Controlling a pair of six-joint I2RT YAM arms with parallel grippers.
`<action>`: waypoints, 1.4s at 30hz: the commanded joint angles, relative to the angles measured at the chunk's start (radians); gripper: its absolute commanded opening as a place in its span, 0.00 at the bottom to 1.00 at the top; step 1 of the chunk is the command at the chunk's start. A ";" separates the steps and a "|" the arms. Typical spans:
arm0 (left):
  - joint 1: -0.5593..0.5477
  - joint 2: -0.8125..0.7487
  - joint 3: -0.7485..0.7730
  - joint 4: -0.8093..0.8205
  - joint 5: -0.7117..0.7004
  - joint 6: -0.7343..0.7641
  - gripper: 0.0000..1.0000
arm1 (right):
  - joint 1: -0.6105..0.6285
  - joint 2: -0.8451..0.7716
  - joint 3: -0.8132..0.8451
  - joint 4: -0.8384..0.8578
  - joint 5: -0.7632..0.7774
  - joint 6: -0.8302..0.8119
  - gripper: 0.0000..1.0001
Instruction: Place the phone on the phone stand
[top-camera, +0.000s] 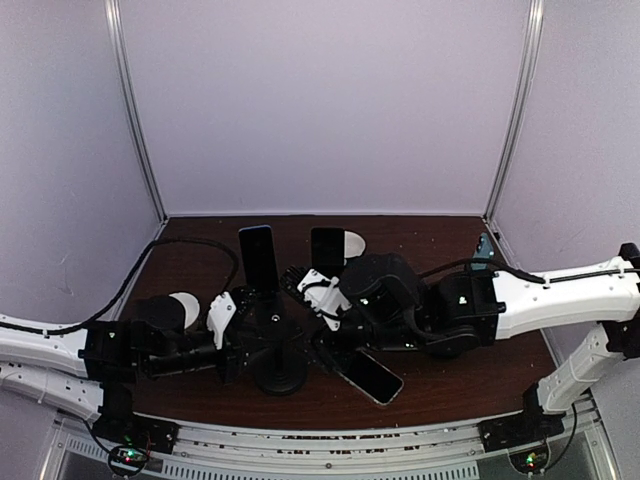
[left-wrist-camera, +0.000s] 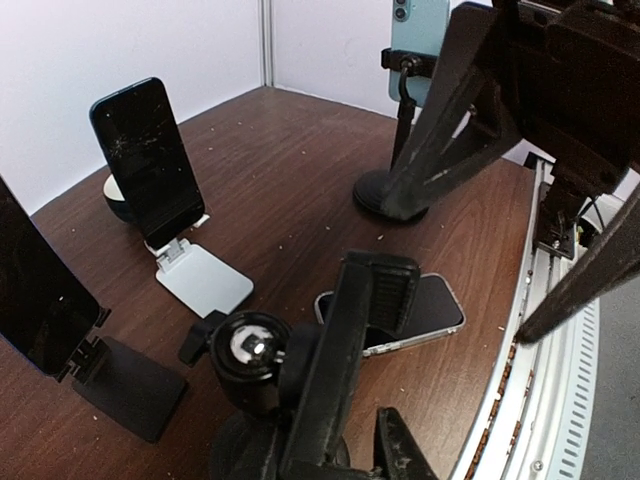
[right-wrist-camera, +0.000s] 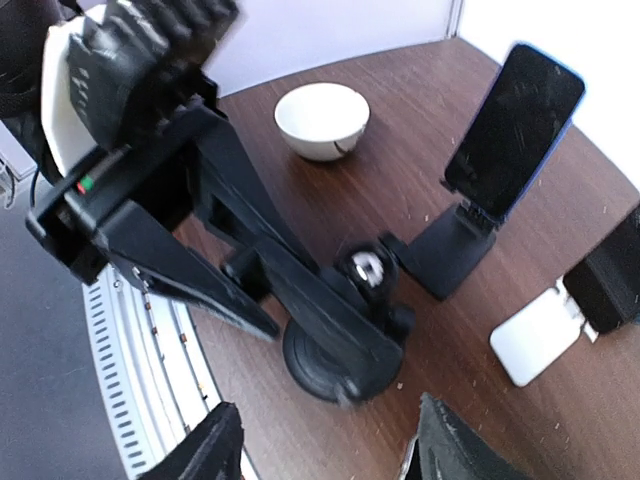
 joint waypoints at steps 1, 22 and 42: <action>0.004 0.025 0.025 0.057 0.038 0.014 0.20 | 0.013 0.059 0.055 0.053 0.127 0.030 0.59; 0.003 0.097 0.033 0.105 0.027 -0.037 0.00 | -0.025 0.116 0.039 0.011 0.171 0.127 0.21; 0.005 -0.071 0.006 -0.135 -0.091 -0.049 0.00 | -0.299 -0.163 -0.279 -0.067 0.350 0.148 0.00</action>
